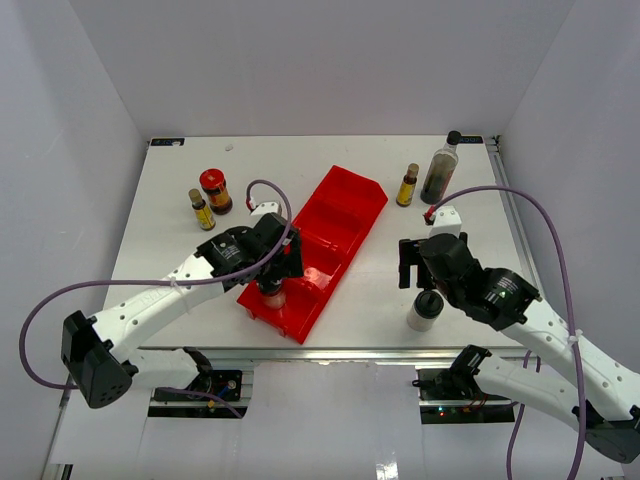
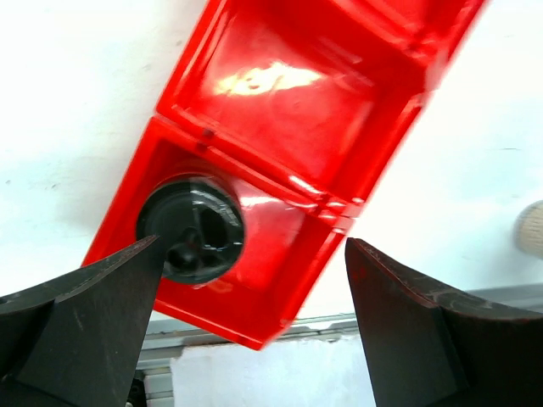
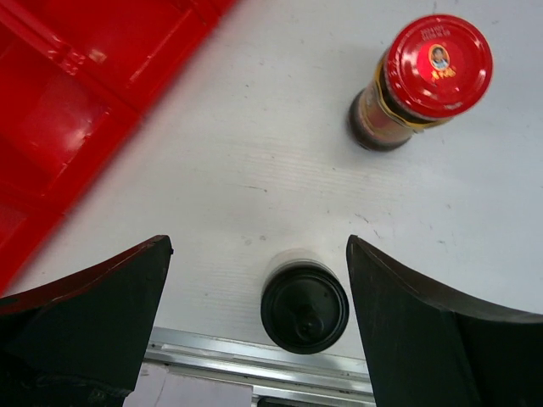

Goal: Organize the condiment bottles

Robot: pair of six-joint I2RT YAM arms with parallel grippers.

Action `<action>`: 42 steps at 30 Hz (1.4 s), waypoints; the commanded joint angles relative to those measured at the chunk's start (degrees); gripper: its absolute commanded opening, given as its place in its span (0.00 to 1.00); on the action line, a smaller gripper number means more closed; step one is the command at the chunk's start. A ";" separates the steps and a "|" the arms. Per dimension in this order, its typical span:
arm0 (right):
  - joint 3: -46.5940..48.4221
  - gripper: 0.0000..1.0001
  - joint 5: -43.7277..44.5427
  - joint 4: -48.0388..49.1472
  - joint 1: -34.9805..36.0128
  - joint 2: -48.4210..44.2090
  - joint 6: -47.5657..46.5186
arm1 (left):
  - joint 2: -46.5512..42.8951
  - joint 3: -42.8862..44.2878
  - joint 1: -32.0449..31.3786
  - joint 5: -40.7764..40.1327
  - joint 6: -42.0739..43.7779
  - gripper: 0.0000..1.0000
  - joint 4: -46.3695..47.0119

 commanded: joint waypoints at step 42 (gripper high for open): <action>-16.30 0.92 2.55 -5.27 -1.05 1.43 27.03 | -18.98 3.35 -0.07 -5.92 -1.08 0.98 -1.89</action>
